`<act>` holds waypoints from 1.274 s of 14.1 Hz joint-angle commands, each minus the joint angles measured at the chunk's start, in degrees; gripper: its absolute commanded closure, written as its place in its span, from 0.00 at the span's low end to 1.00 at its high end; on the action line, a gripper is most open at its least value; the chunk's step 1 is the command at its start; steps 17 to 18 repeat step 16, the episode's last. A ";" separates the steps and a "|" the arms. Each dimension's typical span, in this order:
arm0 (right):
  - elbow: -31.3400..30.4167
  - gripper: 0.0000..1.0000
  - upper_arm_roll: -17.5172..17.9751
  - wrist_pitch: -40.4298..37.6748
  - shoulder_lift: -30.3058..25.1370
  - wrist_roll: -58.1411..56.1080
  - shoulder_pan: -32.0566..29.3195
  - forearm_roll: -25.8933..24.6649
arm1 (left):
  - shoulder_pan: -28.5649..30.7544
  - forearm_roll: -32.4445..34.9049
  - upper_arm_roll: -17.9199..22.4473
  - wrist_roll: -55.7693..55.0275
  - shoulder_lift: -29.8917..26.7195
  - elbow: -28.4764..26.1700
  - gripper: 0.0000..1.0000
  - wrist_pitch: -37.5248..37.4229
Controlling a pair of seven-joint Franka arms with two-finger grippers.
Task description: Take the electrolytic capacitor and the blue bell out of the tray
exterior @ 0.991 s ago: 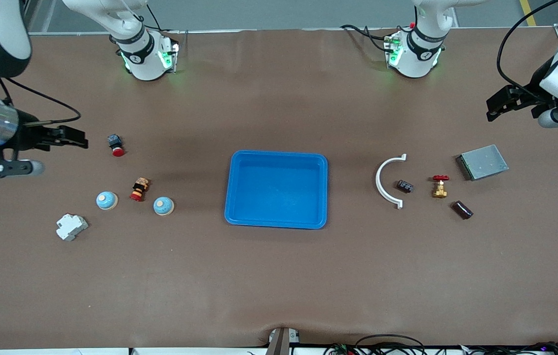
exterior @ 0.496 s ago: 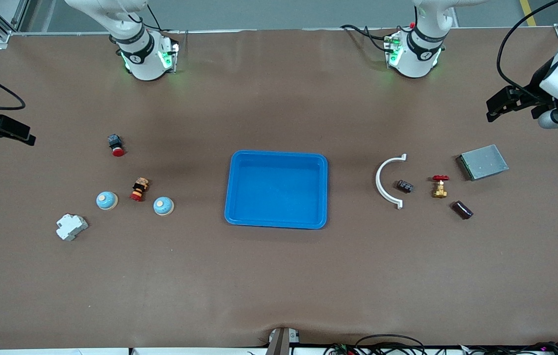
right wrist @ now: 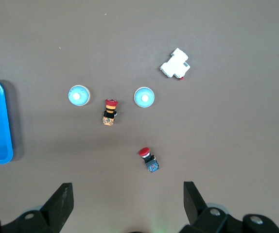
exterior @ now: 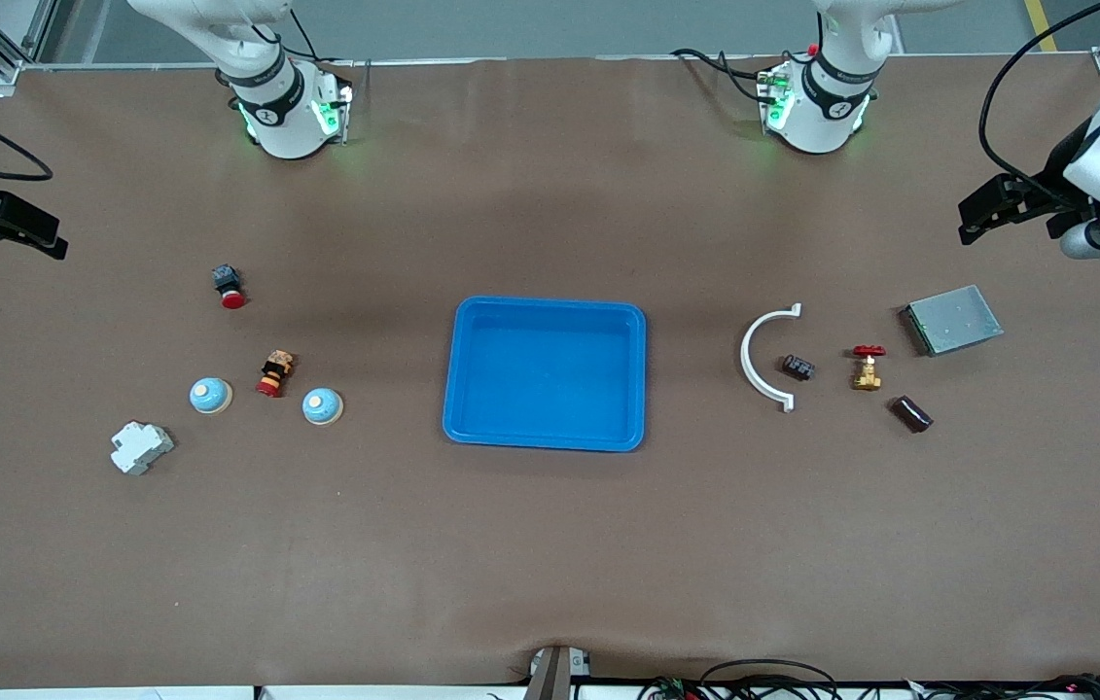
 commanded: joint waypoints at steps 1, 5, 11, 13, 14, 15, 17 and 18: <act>-0.17 0.00 0.59 1.12 -0.42 0.76 -0.66 0.08 | -0.03 -0.91 0.05 0.37 0.72 1.09 0.00 1.78; -0.09 0.00 0.77 1.84 -0.42 0.76 -0.49 0.08 | -0.21 -0.83 -0.21 0.72 -0.07 0.92 0.00 1.87; -0.09 0.00 0.51 2.80 0.19 0.14 -1.27 1.91 | -0.39 -0.39 -0.21 0.64 0.63 3.20 0.00 1.26; 0.44 0.00 0.42 2.63 0.19 0.14 -1.81 2.01 | -0.12 -0.47 -0.21 0.64 0.63 3.20 0.00 0.90; 0.79 0.00 0.42 2.45 0.19 0.32 -1.81 1.84 | -0.12 -0.48 -0.21 0.64 0.63 3.29 0.00 0.90; 1.05 0.00 0.42 2.62 0.19 0.14 -1.98 2.01 | -0.21 -0.39 -0.21 0.55 0.63 3.29 0.00 0.90; 1.14 0.00 0.42 2.80 0.19 0.06 -1.98 1.92 | -0.30 -0.39 -0.21 0.55 0.54 3.21 0.00 0.90; 1.14 0.00 0.42 2.80 0.19 0.06 -1.98 1.92 | -0.30 -0.39 -0.21 0.55 0.54 3.21 0.00 0.90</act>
